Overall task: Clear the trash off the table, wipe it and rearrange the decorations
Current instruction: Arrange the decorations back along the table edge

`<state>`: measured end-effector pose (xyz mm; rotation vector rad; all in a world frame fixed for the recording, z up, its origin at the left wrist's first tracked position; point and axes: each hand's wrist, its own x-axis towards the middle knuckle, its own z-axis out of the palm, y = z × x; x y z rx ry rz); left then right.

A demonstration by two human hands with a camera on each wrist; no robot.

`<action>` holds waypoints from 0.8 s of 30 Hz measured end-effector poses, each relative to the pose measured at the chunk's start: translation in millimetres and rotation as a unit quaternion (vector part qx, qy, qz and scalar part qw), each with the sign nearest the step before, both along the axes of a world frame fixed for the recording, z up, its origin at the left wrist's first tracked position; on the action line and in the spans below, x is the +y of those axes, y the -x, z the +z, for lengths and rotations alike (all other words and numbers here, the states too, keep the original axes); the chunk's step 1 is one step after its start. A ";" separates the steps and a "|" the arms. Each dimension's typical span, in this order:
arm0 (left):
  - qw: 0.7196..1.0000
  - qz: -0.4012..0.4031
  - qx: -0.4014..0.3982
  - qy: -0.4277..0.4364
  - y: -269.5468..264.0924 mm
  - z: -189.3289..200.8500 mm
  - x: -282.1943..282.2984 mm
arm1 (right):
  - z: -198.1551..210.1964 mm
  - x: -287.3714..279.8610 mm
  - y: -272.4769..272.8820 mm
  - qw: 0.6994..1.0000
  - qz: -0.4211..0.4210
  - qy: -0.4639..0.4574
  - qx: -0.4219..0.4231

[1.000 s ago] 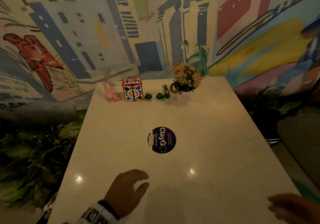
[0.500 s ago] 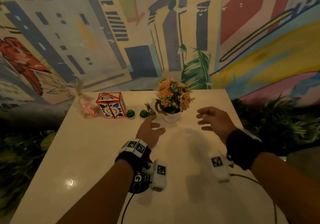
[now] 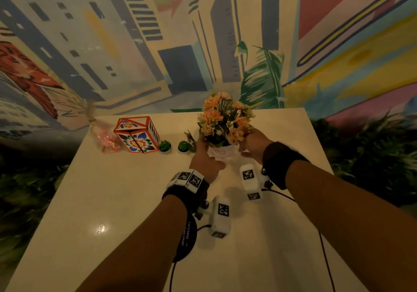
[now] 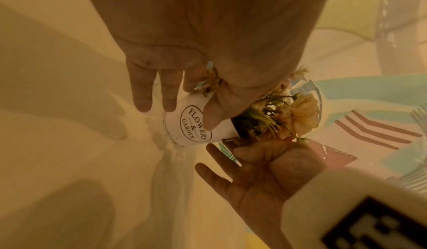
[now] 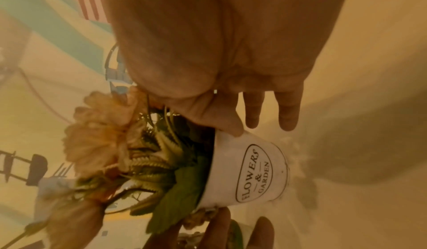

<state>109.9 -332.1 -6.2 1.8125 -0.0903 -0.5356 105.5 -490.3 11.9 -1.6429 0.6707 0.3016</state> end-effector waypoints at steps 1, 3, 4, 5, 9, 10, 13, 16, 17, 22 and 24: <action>1.000 0.006 0.016 0.013 0.1 -0.9 0.9 | -0.4 2.0 0.6 1.000 -0.009 -0.010 -0.007; 0.998 0.015 0.039 0.040 2.0 -1.5 2.6 | -4.3 3.6 4.6 0.998 -0.025 -0.029 -0.040; 0.998 0.019 0.047 0.048 3.7 -1.1 4.0 | -5.9 3.9 8.1 0.997 -0.039 -0.044 -0.044; 0.996 0.022 0.057 0.064 5.5 -0.2 5.5 | -5.1 5.7 14.4 0.996 -0.047 -0.054 -0.051; 0.992 0.004 0.099 0.082 20.4 1.0 18.6 | -2.5 14.9 52.1 0.992 -0.060 -0.079 -0.075; 0.993 -0.010 0.096 0.071 27.1 1.1 23.9 | -2.6 17.8 62.6 0.991 -0.068 -0.089 -0.080; 0.993 -0.045 0.089 0.057 47.7 3.1 42.8 | -5.2 31.1 92.3 0.989 -0.076 -0.092 -0.087; 0.992 -0.085 0.084 0.046 65.7 5.7 59.1 | -5.3 43.8 120.1 0.990 -0.087 -0.083 -0.080; 0.990 -0.097 0.090 0.043 71.3 7.0 63.7 | -4.3 48.4 128.7 0.989 -0.090 -0.080 -0.081; 0.986 -0.132 0.098 0.031 93.6 9.4 78.1 | -2.7 63.9 158.9 0.987 -0.119 -0.076 -0.083; 0.988 -0.131 0.084 0.024 100.7 8.2 83.0 | -1.9 70.5 166.4 0.984 -0.127 -0.090 -0.080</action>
